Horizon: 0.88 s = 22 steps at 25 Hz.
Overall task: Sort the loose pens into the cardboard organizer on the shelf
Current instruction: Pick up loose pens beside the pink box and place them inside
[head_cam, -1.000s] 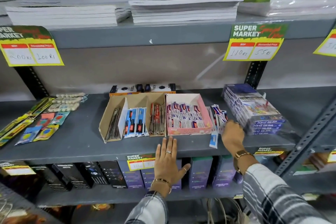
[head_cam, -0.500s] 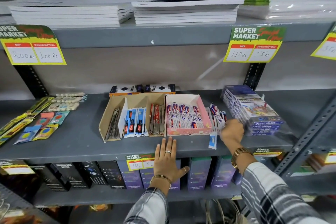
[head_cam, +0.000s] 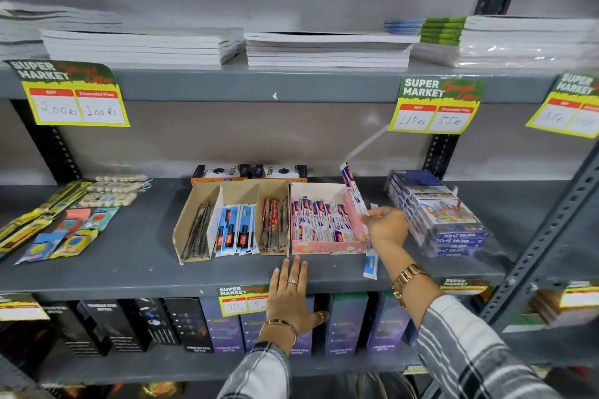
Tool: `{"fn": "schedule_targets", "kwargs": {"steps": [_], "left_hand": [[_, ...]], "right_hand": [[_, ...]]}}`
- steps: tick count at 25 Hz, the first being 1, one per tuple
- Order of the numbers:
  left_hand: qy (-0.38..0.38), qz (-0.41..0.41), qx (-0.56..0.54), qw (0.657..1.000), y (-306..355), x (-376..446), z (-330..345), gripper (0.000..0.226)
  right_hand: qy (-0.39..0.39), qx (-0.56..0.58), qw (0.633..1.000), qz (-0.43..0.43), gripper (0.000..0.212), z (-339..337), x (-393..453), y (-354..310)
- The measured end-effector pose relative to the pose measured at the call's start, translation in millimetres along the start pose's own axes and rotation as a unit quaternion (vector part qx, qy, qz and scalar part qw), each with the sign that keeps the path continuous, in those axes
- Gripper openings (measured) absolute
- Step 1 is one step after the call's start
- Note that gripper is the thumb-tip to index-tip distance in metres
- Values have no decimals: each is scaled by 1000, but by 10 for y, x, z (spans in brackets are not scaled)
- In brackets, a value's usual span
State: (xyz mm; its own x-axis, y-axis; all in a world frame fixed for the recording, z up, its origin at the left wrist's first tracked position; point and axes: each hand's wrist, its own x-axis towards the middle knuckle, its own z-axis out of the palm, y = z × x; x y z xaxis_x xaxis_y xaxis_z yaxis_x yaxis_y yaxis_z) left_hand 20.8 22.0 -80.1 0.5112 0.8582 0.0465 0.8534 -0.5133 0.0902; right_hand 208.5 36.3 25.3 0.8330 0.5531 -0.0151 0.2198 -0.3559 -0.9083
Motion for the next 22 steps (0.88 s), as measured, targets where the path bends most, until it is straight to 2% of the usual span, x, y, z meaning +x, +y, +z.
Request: {"fn": "schedule_targets", "kwargs": {"steps": [2, 4, 9, 15, 22], "left_hand": [[-4, 2, -1, 1000, 13, 30, 21, 106], [38, 2, -3, 999, 16, 46, -24, 113], [-2, 1, -63, 998, 1, 79, 85, 112], [-11, -12, -127, 992, 11, 80, 161, 117], [1, -40, -89, 995, 22, 70, 192, 119]], "right_hand": [[-38, 13, 999, 17, 23, 105, -13, -76], [-66, -6, 998, 25, 29, 253, -14, -121], [-107, -77, 990, 39, 44, 509, -14, -101], [-127, -143, 981, 28, 42, 557, 0, -102], [-121, -211, 969, -41, 37, 502, -40, -108]]}}
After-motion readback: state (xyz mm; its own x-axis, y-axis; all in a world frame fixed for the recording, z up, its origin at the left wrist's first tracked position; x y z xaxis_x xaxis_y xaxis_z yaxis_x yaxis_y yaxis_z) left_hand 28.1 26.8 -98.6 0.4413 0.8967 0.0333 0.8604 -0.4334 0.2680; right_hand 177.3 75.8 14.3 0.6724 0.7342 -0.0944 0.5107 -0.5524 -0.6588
